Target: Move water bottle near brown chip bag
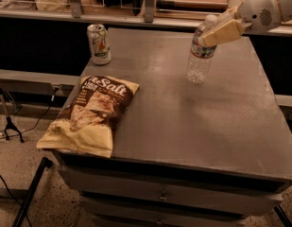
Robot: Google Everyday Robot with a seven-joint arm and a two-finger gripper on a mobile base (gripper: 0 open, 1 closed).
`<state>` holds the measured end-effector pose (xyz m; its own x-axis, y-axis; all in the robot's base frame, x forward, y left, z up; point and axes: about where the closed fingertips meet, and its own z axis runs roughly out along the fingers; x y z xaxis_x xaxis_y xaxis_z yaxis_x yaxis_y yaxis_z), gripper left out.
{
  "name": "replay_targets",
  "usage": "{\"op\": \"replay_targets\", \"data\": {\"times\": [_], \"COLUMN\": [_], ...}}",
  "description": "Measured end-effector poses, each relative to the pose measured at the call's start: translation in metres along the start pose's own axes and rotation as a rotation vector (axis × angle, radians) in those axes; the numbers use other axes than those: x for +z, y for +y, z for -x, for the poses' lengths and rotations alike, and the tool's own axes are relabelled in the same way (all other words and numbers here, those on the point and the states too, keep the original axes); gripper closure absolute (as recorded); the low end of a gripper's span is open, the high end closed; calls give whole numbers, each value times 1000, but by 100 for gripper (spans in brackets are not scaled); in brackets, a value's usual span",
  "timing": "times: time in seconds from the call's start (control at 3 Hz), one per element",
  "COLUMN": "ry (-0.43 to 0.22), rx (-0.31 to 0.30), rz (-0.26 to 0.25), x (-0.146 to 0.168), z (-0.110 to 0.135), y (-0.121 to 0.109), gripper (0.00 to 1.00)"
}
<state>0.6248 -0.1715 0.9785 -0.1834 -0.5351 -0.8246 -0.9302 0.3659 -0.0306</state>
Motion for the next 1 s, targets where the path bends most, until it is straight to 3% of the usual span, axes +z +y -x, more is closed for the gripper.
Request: {"op": "replay_targets", "data": {"times": [0.33,1.0], "ry": [-54,-62], "rx": [12,53], "rz": [58,104], "x": [-4,-21], "z": [22,39], "y": [5,28], "gripper": [100,100]}}
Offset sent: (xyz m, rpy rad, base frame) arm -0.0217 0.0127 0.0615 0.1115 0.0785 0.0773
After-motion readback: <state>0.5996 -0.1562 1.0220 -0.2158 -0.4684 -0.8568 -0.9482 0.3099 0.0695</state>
